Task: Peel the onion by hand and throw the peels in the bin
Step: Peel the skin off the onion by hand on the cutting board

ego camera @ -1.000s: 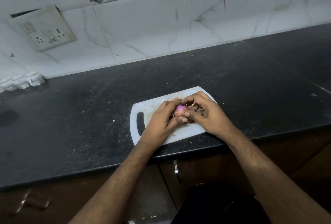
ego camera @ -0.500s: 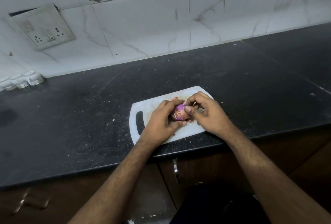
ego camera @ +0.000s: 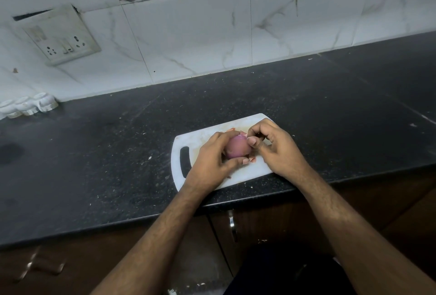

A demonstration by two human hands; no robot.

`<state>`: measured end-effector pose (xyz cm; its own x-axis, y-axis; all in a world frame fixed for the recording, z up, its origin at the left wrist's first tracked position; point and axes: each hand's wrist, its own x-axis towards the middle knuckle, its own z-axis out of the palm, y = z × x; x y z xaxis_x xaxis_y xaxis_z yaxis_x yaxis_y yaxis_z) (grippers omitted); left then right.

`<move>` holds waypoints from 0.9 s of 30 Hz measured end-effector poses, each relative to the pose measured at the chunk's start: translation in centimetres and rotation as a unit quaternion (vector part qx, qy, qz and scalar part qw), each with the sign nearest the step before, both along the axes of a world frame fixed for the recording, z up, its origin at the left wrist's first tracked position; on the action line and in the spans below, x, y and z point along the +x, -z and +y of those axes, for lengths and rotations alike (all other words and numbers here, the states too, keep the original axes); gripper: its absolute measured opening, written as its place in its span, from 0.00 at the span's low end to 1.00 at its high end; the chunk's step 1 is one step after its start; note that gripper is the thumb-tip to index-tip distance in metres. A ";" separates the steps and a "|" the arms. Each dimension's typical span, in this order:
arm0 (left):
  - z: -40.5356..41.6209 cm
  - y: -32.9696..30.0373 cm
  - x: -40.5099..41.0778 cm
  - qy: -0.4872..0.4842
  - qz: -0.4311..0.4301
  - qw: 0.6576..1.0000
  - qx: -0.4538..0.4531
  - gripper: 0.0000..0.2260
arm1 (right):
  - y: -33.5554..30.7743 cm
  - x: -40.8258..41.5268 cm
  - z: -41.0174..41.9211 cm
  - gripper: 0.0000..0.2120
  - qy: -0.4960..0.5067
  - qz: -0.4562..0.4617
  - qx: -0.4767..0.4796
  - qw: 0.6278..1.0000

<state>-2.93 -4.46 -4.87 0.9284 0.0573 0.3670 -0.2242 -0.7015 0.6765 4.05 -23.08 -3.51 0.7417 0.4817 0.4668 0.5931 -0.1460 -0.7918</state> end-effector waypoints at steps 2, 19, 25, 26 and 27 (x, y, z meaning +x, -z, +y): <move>0.0 0.0 0.1 -0.008 0.003 1.000 -0.003 0.32 | 0.0 0.0 -0.1 0.12 0.003 0.002 0.009 1.000; 0.1 0.2 0.3 -0.046 0.018 0.999 0.013 0.34 | 0.2 0.1 -0.2 0.06 0.033 0.048 0.018 0.998; 0.2 0.3 0.5 -0.058 0.023 0.998 0.010 0.34 | 0.2 0.1 -0.2 0.05 0.042 0.023 -0.004 0.999; 0.2 0.3 0.6 -0.058 0.023 0.998 0.006 0.33 | 0.1 0.1 -0.2 0.04 0.041 0.020 -0.009 0.999; 0.2 0.3 0.6 -0.060 0.024 0.998 0.001 0.33 | 0.2 0.1 -0.1 0.04 0.042 0.019 -0.013 0.999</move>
